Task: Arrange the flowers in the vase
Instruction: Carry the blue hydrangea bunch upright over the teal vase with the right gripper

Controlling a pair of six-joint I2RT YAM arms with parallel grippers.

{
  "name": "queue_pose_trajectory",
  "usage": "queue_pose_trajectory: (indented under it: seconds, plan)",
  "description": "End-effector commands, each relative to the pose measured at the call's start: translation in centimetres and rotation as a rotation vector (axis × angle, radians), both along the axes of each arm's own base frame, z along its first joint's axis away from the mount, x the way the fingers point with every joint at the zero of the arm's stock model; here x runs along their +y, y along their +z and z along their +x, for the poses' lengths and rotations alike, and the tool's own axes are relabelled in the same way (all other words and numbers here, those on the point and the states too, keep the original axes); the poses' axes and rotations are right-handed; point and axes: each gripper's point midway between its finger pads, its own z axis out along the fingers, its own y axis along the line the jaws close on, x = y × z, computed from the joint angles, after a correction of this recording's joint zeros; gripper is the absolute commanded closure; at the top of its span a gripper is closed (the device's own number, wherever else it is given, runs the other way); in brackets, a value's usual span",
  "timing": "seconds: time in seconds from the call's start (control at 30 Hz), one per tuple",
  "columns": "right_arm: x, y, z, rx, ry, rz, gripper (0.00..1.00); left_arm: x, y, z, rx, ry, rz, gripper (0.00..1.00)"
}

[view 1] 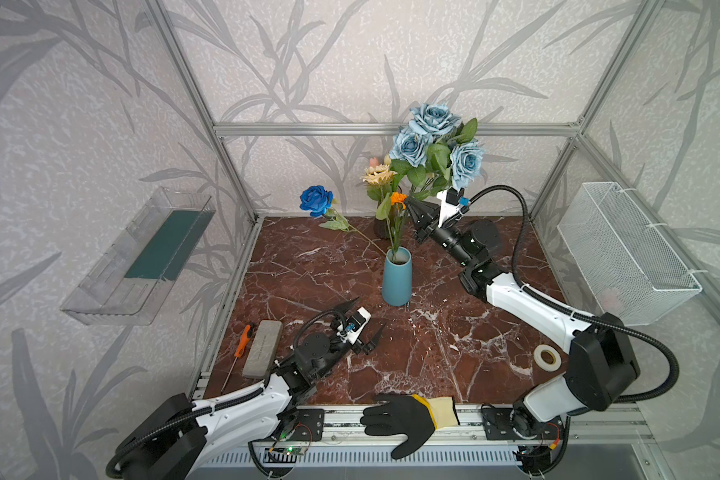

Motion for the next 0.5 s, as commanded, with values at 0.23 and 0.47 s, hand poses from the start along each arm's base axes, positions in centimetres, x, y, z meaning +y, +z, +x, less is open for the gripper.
queue_pose_trajectory:
  seconds: [0.23,0.47]
  plan:
    - [-0.6,-3.6,-0.1,0.029,-0.047,-0.063,1.00,-0.6,0.2,0.2,-0.009,-0.012,0.011,0.03]
    - [0.3,-8.2,0.0,0.073,-0.015,-0.130,1.00,-0.8,-0.1,0.4,-0.003,-0.014,0.024,0.03]
